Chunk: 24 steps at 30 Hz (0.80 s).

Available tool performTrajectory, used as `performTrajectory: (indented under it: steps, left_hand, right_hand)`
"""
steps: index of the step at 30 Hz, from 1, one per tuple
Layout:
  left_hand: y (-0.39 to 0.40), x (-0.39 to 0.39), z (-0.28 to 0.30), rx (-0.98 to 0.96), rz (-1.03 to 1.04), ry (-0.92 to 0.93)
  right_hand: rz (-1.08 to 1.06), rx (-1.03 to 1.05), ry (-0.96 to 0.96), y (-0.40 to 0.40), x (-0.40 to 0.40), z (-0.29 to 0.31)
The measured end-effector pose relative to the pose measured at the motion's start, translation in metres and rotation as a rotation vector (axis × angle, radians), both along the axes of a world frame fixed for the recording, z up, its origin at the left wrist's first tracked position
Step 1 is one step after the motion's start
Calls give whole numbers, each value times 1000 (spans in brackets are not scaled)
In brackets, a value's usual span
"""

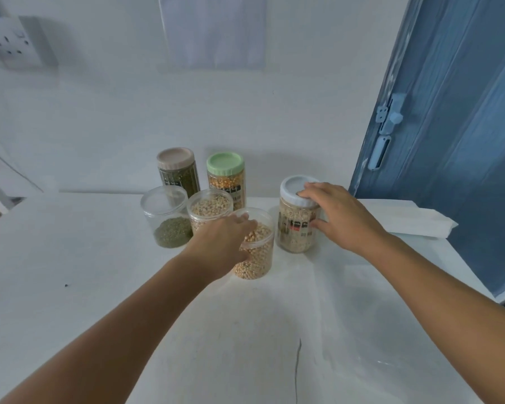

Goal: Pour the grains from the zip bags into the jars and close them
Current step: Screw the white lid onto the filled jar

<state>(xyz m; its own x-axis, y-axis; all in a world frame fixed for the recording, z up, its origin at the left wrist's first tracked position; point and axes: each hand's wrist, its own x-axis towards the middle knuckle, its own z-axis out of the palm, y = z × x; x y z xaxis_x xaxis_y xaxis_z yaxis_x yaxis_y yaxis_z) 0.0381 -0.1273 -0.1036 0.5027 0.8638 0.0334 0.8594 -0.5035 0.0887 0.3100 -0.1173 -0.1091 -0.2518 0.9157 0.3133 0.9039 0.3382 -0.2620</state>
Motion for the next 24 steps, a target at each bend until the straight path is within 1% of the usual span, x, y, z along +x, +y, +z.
performTrajectory:
  steps: [3,9,16,20,24]
  left_hand:
    - [2,1,-1,-18,11,-22]
    - [11,13,-1,-13,19,-14]
    - [27,27,1,30,9,11]
    - [36,30,-1,33,8,19]
    - [42,34,-1,33,11,14]
  right_hand:
    - [24,46,-62,16,-5,3]
    - [-31,62,-194,71,-22,3]
    - [-53,72,-190,112,-30,6]
    - [-47,60,-154,123,-31,3]
    - [-33,22,-165,127,-30,2]
